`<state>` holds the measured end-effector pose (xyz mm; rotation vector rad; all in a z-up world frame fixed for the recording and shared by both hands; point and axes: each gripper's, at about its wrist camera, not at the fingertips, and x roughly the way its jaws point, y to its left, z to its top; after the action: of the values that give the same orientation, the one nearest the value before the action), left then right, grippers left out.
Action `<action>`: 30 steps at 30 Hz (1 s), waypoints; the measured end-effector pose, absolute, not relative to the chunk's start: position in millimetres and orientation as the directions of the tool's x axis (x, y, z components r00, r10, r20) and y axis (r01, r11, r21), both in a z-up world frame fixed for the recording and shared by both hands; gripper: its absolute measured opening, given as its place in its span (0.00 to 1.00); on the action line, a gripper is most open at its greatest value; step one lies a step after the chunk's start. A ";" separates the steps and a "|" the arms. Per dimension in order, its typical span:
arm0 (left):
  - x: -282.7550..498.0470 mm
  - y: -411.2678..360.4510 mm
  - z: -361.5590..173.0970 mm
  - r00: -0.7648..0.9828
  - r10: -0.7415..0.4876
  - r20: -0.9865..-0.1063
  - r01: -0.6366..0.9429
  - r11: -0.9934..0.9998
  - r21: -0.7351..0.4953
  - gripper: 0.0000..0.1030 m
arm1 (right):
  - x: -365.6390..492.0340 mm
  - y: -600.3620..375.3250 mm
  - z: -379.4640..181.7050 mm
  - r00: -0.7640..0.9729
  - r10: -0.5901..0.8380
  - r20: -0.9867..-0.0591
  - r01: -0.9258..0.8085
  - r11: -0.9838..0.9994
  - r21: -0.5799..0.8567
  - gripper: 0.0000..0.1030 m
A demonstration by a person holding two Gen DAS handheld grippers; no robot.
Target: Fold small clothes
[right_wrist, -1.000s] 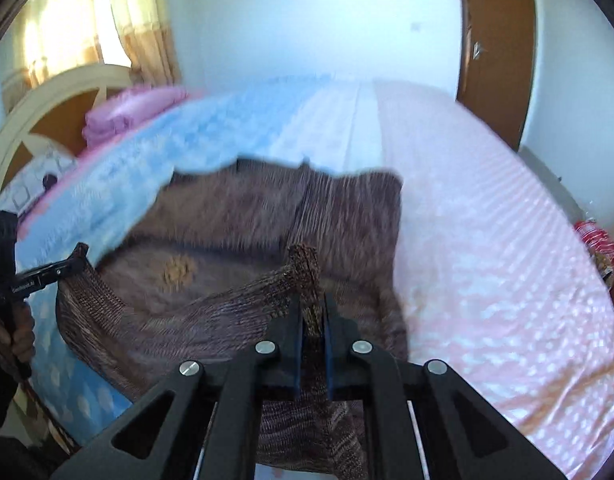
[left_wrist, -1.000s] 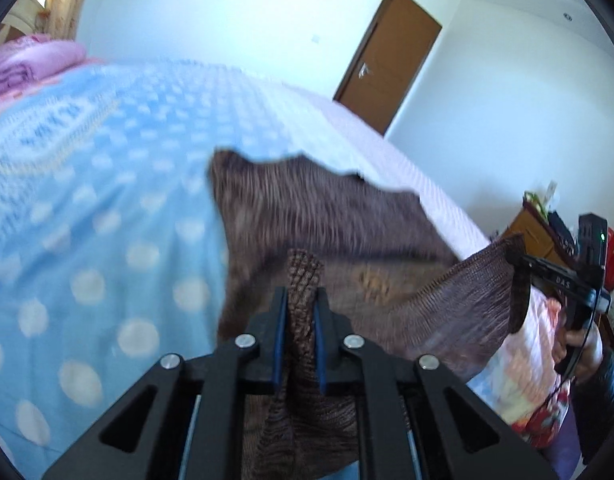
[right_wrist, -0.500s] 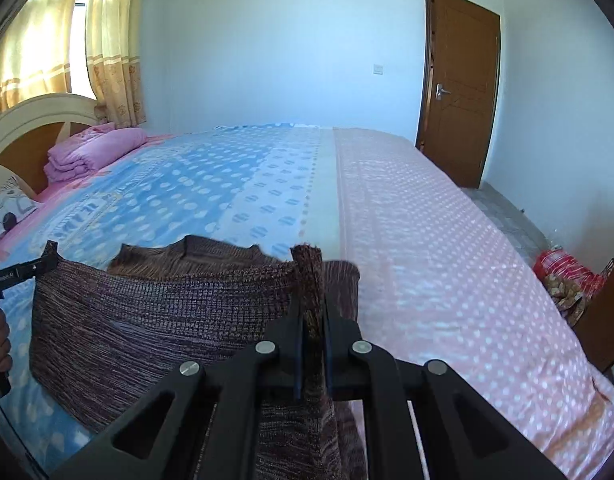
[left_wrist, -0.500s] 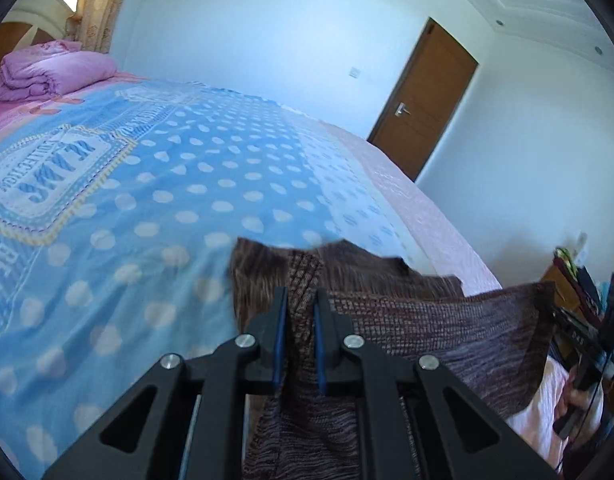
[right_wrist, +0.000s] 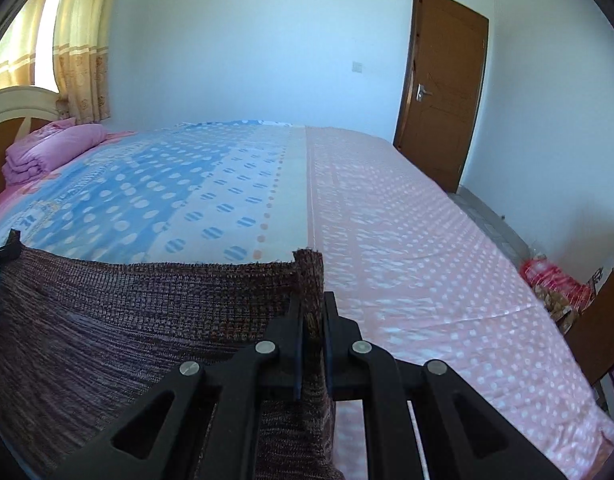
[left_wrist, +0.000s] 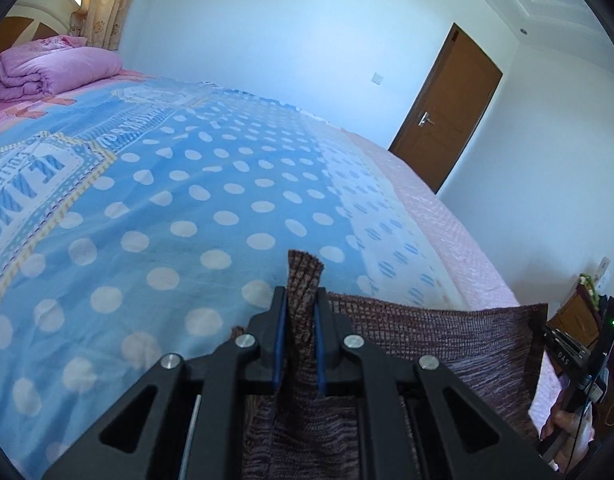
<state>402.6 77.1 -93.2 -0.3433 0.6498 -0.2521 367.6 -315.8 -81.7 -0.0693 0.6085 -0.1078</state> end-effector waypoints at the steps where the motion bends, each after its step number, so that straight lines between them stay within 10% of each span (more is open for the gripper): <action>1: 408.6 73.8 -98.2 0.766 -0.318 -0.558 0.111 0.922 -0.372 0.12 | 373.1 -318.1 -87.9 0.809 -0.123 -0.574 0.086 0.992 -0.092 0.07; 22: 446.3 76.5 -148.5 0.637 -0.295 -0.712 -0.026 0.915 -0.403 0.25 | 416.9 -327.0 -149.8 0.676 -0.234 -0.698 0.169 0.972 -0.162 0.12; 25: 428.5 70.6 -131.1 0.647 -0.249 -0.721 -0.018 0.940 -0.341 0.42 | 414.2 -332.4 -145.9 0.679 -0.234 -0.696 0.188 0.972 -0.143 0.21; 27: 405.0 65.0 -111.9 0.685 -0.204 -0.699 -0.006 0.958 -0.286 0.78 | 400.8 -341.0 -131.3 0.709 -0.231 -0.666 0.225 0.970 -0.097 0.21; 30: 374.8 56.4 -89.3 0.743 -0.143 -0.654 0.019 0.981 -0.193 0.84 | 354.9 -341.7 -93.5 0.792 -0.301 -0.531 0.326 0.944 -0.050 0.22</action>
<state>374.8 56.4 -89.3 -0.1786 0.7292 -0.0893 354.9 -341.7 -93.5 0.0446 0.5640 -0.3374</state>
